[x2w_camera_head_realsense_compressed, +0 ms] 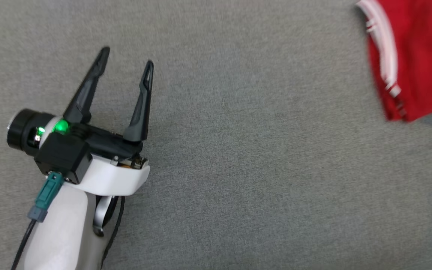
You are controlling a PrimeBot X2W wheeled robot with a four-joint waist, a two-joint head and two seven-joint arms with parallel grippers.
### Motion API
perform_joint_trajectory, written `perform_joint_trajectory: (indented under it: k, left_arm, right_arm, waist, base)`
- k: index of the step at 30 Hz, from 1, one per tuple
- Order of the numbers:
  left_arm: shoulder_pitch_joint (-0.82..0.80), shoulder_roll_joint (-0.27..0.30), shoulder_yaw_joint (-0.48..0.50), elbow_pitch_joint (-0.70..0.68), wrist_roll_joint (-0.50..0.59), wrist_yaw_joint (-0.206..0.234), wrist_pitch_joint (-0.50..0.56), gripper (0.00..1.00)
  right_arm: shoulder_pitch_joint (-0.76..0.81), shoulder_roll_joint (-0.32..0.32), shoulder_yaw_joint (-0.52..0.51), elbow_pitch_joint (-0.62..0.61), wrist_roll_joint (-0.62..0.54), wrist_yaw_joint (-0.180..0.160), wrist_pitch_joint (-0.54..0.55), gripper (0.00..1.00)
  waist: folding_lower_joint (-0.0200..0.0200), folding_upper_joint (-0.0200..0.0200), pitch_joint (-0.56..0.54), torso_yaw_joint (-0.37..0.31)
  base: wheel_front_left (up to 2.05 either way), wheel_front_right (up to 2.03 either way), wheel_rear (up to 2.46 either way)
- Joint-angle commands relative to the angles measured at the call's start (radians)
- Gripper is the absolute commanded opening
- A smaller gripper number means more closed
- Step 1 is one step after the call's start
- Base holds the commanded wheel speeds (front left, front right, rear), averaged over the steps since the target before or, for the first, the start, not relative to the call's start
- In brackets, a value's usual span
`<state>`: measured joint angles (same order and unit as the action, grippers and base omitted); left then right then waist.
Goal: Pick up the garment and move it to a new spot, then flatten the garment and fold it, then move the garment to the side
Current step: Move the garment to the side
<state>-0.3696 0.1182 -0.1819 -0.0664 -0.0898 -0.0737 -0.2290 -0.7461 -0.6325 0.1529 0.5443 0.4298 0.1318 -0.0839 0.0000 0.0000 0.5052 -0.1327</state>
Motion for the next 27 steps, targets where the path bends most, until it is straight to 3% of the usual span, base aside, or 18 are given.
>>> perform_joint_trajectory:
  k: [1, 6, 14, 16, 17, 22, 27]
  left_arm:
    - [-0.036, 0.012, -0.002, -0.014, 0.012, -0.003, 0.001, 1.00]
    - [-0.109, 0.022, -0.029, -0.072, 0.029, -0.014, 0.008, 1.00]
    - [-0.176, 0.041, -0.083, -0.163, 0.048, -0.031, 0.050, 1.00]
    - [-0.181, 0.046, -0.093, -0.177, 0.048, -0.031, 0.059, 1.00]
    - [-0.183, 0.048, -0.097, -0.181, 0.048, -0.032, 0.061, 1.00]
    - [-0.173, 0.050, -0.106, -0.176, 0.041, -0.031, 0.062, 1.00]
    - [-0.137, 0.050, -0.106, -0.148, 0.030, -0.019, 0.052, 1.00]
  right_arm:
    - [-0.026, -0.029, -0.027, 0.004, 0.009, -0.002, -0.007, 0.00]
    - [-0.060, -0.131, -0.122, 0.030, 0.019, -0.002, -0.010, 0.00]
    - [-0.136, -0.144, -0.162, 0.183, -0.063, -0.002, -0.042, 0.00]
    - [-0.168, -0.122, -0.187, 0.253, -0.099, -0.002, -0.052, 0.86]
    - [-0.186, -0.113, -0.205, 0.286, -0.116, -0.002, -0.065, 1.00]
    - [-0.244, -0.058, -0.265, 0.422, -0.184, -0.002, -0.118, 1.00]
    - [-0.227, -0.004, -0.312, 0.469, -0.161, -0.002, -0.169, 1.00]
  waist:
    - [0.0000, 0.0000, 0.090, -0.003]
    - [0.0000, 0.0000, 0.173, -0.005]
    - [0.0000, 0.0000, 0.254, -0.003]
    - [0.0000, 0.0000, 0.262, -0.003]
    - [0.0000, 0.0000, 0.263, -0.003]
    - [0.0000, 0.0000, 0.236, -0.007]
    - [0.0000, 0.0000, 0.177, -0.022]
  base:
    - [0.00, 0.00, 0.00]
    - [0.00, 0.00, 0.00]
    - [0.00, 0.00, 0.00]
    - [0.00, 0.00, 0.00]
    - [0.00, 0.00, 0.00]
    - [0.00, 0.00, 0.00]
    - [0.00, 0.00, 0.00]
